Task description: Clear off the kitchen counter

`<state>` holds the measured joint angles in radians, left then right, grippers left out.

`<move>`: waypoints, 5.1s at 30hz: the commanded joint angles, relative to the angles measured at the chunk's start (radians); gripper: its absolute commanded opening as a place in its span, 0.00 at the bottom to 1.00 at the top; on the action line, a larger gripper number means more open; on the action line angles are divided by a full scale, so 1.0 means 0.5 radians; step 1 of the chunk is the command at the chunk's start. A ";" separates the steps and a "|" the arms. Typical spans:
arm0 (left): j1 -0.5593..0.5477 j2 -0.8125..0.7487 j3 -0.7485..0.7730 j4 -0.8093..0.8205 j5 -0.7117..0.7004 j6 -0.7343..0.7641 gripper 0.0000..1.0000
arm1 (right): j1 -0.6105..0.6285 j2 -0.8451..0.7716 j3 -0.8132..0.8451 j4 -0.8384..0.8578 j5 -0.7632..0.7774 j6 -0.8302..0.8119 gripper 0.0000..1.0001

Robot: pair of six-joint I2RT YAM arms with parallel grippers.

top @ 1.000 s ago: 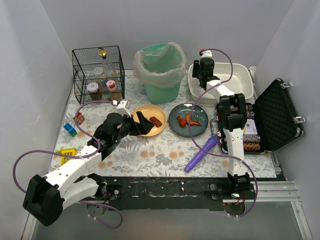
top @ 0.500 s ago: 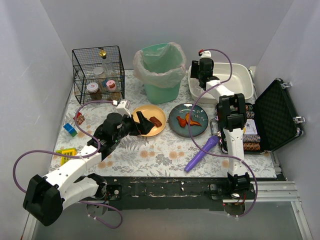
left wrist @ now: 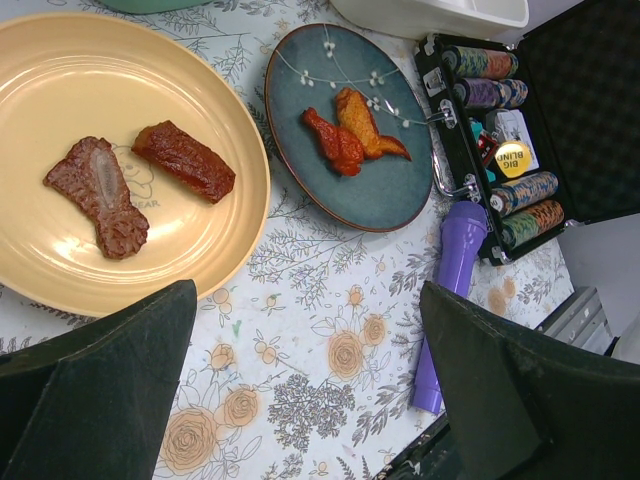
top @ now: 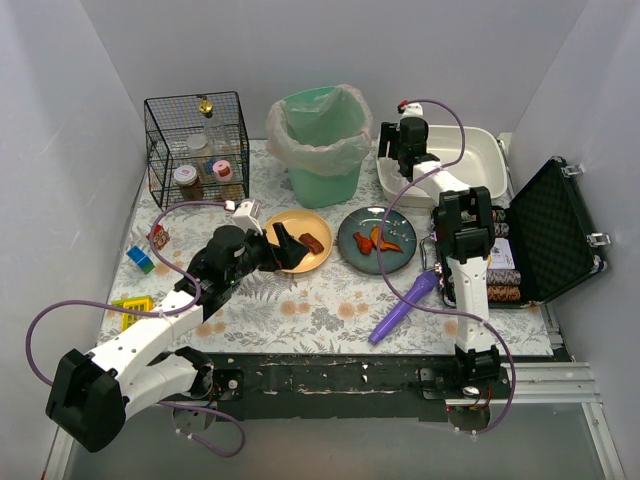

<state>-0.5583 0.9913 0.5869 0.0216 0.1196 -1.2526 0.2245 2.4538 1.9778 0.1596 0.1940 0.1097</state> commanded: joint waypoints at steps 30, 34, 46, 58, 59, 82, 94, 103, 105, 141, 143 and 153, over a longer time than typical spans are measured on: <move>0.031 0.036 0.201 -0.356 -0.006 0.127 0.98 | 0.042 -2.683 -2.332 -0.138 -0.029 0.900 0.79; 0.046 0.125 0.243 -0.362 -0.037 0.170 0.98 | 0.128 -2.959 -2.535 -0.294 -0.029 0.974 0.78; 0.233 0.279 0.271 -0.117 0.248 0.174 0.98 | 0.597 -3.095 -2.952 -0.378 -0.050 1.412 0.74; 0.288 0.208 0.237 -0.098 0.301 0.189 0.98 | 0.637 -3.030 -3.139 -0.187 0.026 2.149 0.56; 0.288 0.205 0.237 -0.098 0.307 0.189 0.98 | 0.637 -3.027 -3.136 -0.190 0.054 2.186 0.55; 0.288 0.180 0.228 -0.095 0.375 0.174 0.98 | 0.732 -2.650 -2.971 -0.258 0.081 2.410 0.56; 0.300 0.196 0.256 -0.169 0.206 0.155 0.98 | 1.165 -1.886 -2.557 0.184 0.091 2.526 0.56; 0.325 0.174 0.253 -0.160 0.224 0.146 0.98 | 1.266 -1.459 -2.327 0.414 0.100 2.594 0.57; 0.331 0.168 0.253 -0.157 0.233 0.146 0.98 | 1.275 -1.432 -2.311 0.402 0.143 2.600 0.57; 0.457 0.217 0.311 -0.325 -0.040 0.198 0.98 | 1.220 -1.870 -2.305 0.037 -0.201 2.441 0.01; 0.457 0.217 0.311 -0.322 -0.040 0.198 0.98 | 1.211 -1.932 -2.335 -0.006 -0.225 2.419 0.01; 0.457 0.113 0.265 -0.246 -0.015 0.201 0.98 | 1.171 -2.082 -2.400 -0.181 -0.201 2.303 0.01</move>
<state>-0.3347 1.1011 0.7200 -0.1150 0.1192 -1.1706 0.8234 1.4685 0.7849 0.0460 0.1005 1.2842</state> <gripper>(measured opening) 0.981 0.057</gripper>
